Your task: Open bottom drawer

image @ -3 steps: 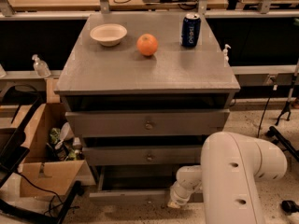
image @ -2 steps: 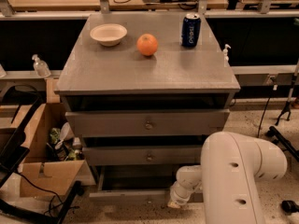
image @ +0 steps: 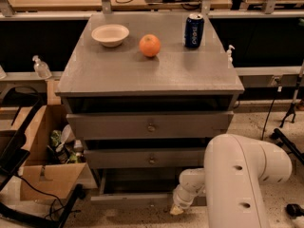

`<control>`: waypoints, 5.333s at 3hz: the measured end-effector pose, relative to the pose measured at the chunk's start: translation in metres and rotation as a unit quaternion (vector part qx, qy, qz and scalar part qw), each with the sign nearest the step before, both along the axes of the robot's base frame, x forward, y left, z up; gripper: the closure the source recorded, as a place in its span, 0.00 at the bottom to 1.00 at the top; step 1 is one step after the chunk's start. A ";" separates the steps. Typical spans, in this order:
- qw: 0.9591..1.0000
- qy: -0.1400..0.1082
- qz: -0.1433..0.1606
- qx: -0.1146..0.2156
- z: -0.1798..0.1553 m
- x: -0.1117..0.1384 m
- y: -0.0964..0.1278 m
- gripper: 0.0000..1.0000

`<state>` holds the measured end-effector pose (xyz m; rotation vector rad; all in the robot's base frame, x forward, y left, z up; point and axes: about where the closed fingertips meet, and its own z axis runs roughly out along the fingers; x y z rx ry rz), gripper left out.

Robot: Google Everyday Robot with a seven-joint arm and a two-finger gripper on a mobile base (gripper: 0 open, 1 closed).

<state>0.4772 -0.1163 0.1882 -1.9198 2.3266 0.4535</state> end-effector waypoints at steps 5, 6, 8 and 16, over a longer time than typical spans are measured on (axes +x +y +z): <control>0.988 -0.033 0.091 -0.118 -0.025 -0.028 -0.023 0.00; 0.988 -0.033 0.091 -0.118 -0.025 -0.028 -0.023 0.00; 0.988 -0.033 0.091 -0.118 -0.025 -0.028 -0.023 0.00; 0.988 -0.033 0.091 -0.118 -0.020 -0.028 -0.023 1.00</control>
Offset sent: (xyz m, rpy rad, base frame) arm -0.0008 0.0002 -0.0005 -0.0071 -0.0050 0.0028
